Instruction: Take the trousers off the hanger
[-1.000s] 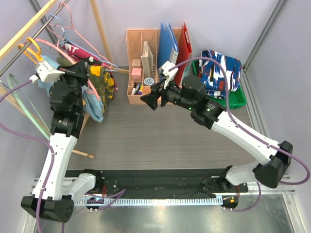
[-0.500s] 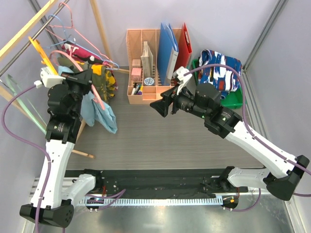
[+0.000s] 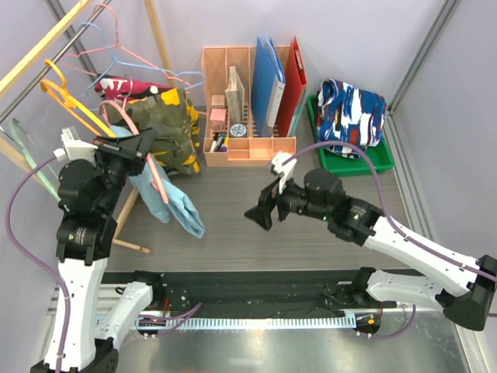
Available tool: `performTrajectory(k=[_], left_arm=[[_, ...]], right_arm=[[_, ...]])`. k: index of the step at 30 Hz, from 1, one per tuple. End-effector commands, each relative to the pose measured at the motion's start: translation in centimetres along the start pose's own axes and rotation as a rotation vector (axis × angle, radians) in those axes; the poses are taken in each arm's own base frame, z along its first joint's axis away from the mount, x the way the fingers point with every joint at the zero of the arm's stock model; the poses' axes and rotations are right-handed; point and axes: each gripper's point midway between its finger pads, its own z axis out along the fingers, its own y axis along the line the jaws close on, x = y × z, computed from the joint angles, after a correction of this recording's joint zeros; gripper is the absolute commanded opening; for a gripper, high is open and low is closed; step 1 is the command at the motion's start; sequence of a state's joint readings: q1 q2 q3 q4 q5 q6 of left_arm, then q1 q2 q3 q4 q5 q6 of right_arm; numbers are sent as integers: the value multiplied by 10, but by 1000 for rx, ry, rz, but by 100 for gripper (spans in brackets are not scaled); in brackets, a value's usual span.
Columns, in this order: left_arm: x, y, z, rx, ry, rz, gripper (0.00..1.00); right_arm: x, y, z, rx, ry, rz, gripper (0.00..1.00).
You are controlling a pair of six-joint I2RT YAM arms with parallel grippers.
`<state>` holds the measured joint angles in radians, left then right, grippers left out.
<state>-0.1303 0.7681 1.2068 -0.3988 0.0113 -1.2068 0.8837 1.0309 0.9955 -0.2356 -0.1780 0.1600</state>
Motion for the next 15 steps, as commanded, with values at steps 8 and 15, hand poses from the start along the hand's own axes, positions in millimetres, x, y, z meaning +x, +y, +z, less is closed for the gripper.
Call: performTrajectory(k=[8,15], left_arm=[[8,-90,-68,351,126,-99,0],[17,-88,-74,360,176,-138,0]], right_arm=[[-33,84,70,-152,-225,-245,99],[-89,127,105,-243,-412,-240,99]])
